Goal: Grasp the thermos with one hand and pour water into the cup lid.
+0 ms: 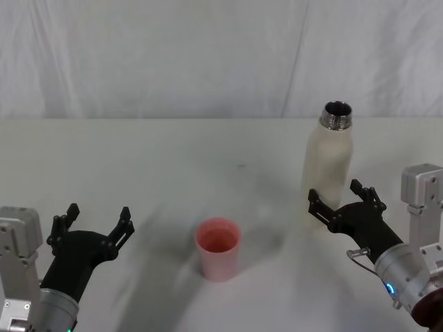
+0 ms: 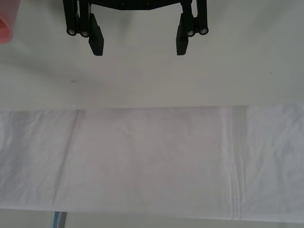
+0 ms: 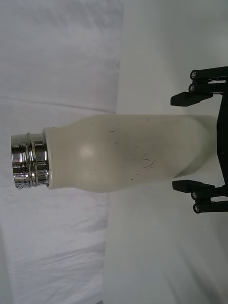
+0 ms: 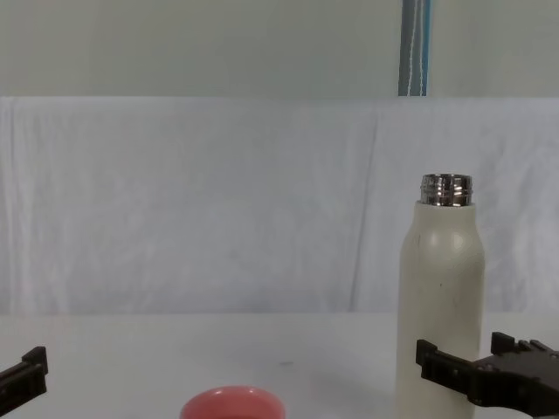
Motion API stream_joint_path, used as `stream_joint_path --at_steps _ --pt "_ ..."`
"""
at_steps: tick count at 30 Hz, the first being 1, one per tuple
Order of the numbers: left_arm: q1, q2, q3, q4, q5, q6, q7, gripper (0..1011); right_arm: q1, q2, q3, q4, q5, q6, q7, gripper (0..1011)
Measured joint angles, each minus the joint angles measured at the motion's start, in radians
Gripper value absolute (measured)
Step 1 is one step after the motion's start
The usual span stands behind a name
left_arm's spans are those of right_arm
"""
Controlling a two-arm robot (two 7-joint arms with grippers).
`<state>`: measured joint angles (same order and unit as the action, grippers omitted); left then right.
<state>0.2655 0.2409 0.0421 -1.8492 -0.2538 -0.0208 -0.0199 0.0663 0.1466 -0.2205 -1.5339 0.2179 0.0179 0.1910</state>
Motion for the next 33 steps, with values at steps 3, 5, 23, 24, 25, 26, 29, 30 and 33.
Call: stream_joint_path --at_steps 3,5,23,24,25,26,29,30,33 --pt "0.000 0.000 0.000 0.000 0.000 0.000 0.000 1001 0.006 -0.003 -0.002 0.007 -0.001 -0.001 0.000 1000" --pt "0.000 0.000 0.000 0.000 0.000 0.000 0.000 1001 0.012 -0.005 -0.003 0.014 -0.001 -0.001 0.000 1000" --pt "0.000 0.000 0.000 0.000 0.000 0.000 0.000 1001 0.059 -0.018 -0.013 0.068 -0.001 -0.010 0.009 1000" --pt "0.000 0.000 0.000 0.000 0.000 0.000 0.000 1001 0.060 -0.019 -0.014 0.068 0.000 -0.010 0.009 1000" --pt "0.000 0.000 0.000 0.000 0.000 0.000 0.000 1001 0.060 -0.019 -0.014 0.068 0.000 -0.010 0.009 1000" --pt "0.000 0.000 0.000 0.000 0.000 0.000 0.000 1001 0.062 -0.019 -0.014 0.070 0.000 -0.010 0.009 1000" --pt "0.000 0.000 0.000 0.000 0.000 0.000 0.000 1001 0.066 -0.020 -0.015 0.074 0.001 -0.010 0.010 1000" --pt "0.000 0.000 0.000 0.000 0.000 0.000 0.000 1001 0.067 -0.021 -0.015 0.075 0.001 -0.011 0.010 1000" --pt "0.000 0.000 0.000 0.000 0.000 0.000 0.000 1001 0.072 -0.023 -0.017 0.080 0.001 -0.013 0.010 1000"
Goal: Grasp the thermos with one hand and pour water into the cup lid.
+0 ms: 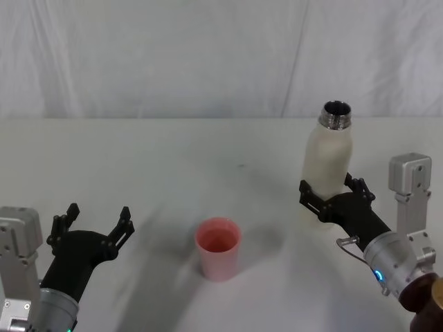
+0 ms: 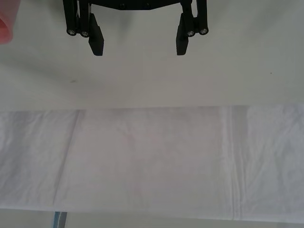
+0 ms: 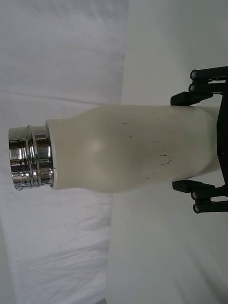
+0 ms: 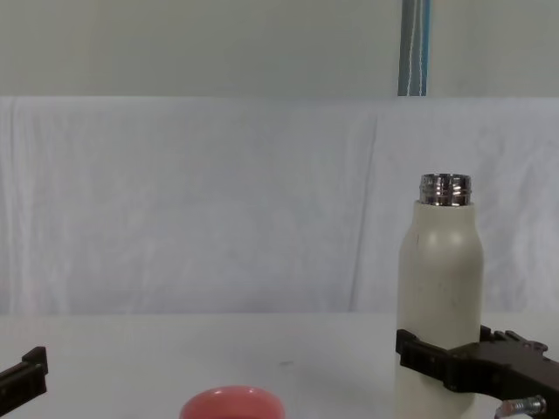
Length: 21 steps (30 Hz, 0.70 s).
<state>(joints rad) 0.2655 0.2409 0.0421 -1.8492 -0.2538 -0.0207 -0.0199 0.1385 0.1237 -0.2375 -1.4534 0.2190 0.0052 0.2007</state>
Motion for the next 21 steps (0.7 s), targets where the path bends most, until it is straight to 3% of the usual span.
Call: stream_joint_path --at_steps 21 --pt "0.000 0.000 0.000 0.000 0.000 0.000 0.000 1001 0.039 -0.012 -0.013 0.055 -0.015 -0.013 0.002 1000"
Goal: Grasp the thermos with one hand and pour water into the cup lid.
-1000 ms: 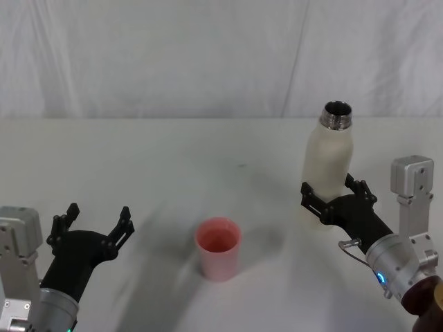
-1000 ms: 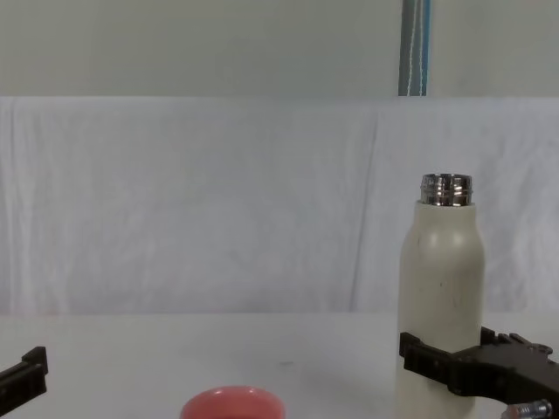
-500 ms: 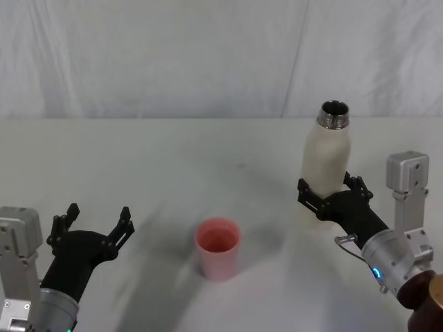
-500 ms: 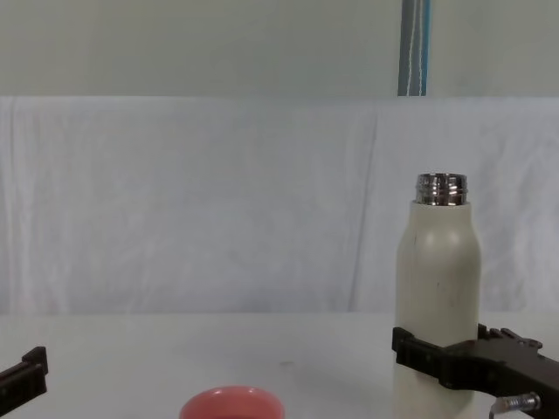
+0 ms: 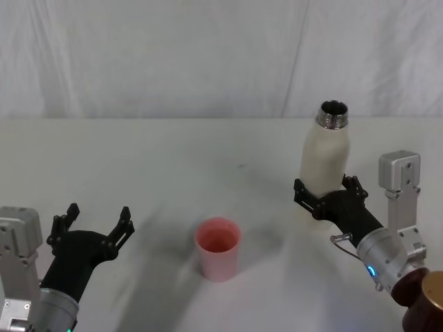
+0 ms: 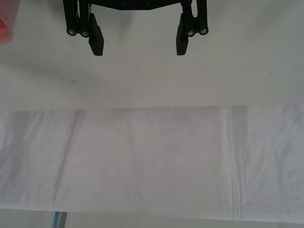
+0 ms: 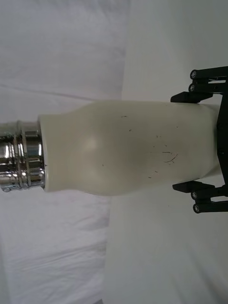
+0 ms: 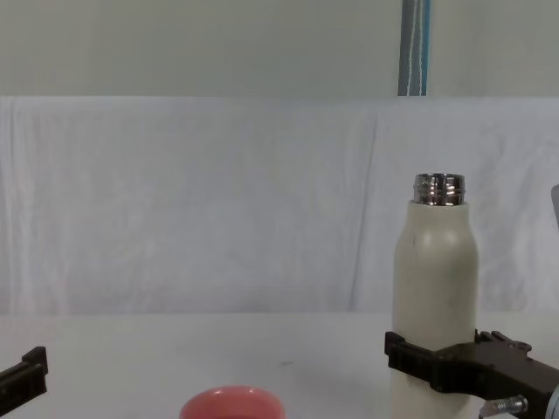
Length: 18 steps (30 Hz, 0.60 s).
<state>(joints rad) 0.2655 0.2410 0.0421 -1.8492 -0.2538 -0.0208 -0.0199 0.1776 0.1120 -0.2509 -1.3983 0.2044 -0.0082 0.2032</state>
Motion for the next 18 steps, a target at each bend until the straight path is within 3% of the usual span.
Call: stream_joint_path --at_steps 18 --pt "0.000 0.000 0.000 0.000 0.000 0.000 0.000 1001 0.013 -0.008 0.000 0.022 -0.013 -0.011 -0.010 1000"
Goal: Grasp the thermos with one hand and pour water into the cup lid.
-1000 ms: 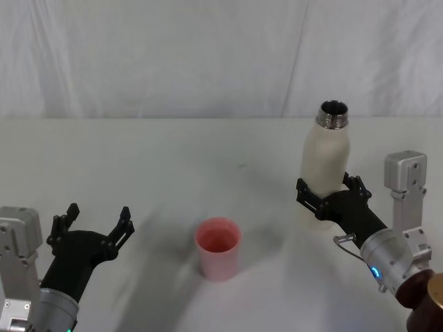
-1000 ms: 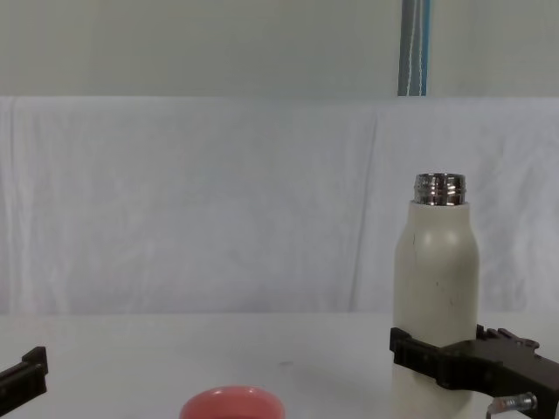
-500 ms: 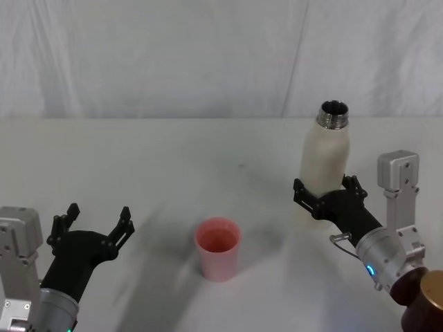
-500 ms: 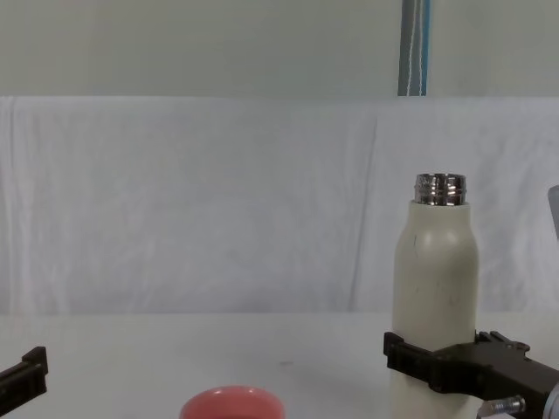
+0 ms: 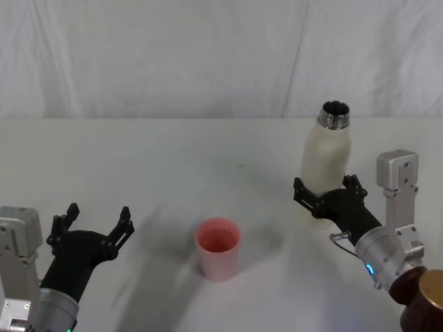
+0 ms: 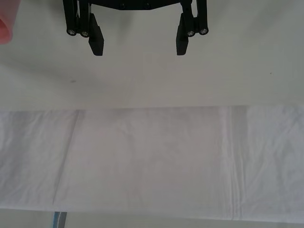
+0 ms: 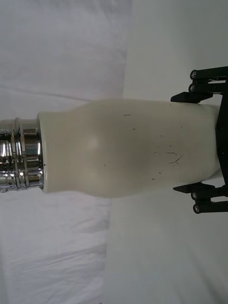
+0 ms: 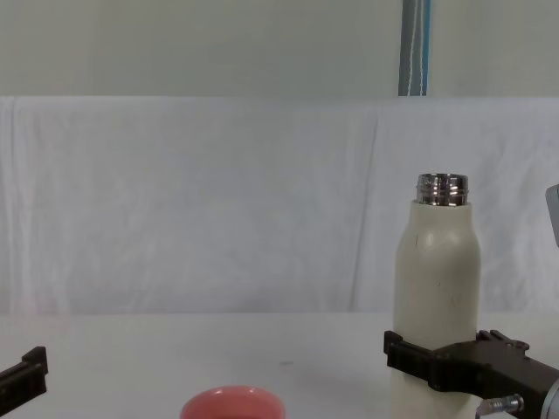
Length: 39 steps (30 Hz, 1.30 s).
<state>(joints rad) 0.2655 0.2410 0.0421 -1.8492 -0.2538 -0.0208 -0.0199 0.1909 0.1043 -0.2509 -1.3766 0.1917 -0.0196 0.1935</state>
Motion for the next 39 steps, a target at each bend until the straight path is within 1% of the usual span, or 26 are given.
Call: stream_joint_path --at_steps 4,10,36,39 --pt "0.000 0.000 0.000 0.000 0.000 0.000 0.000 1001 0.000 0.000 0.000 0.000 0.000 0.000 0.000 960" --pt "0.000 0.000 0.000 0.000 0.000 0.000 0.000 1001 -0.001 0.001 0.001 0.000 0.000 0.000 0.000 953" --pt "0.000 0.000 0.000 0.000 0.000 0.000 0.000 1001 -0.002 0.002 0.001 -0.001 0.001 0.002 0.000 955" --pt "0.000 0.000 0.000 0.000 0.000 0.000 0.000 1001 -0.005 0.005 0.001 -0.013 -0.001 0.007 0.000 955"
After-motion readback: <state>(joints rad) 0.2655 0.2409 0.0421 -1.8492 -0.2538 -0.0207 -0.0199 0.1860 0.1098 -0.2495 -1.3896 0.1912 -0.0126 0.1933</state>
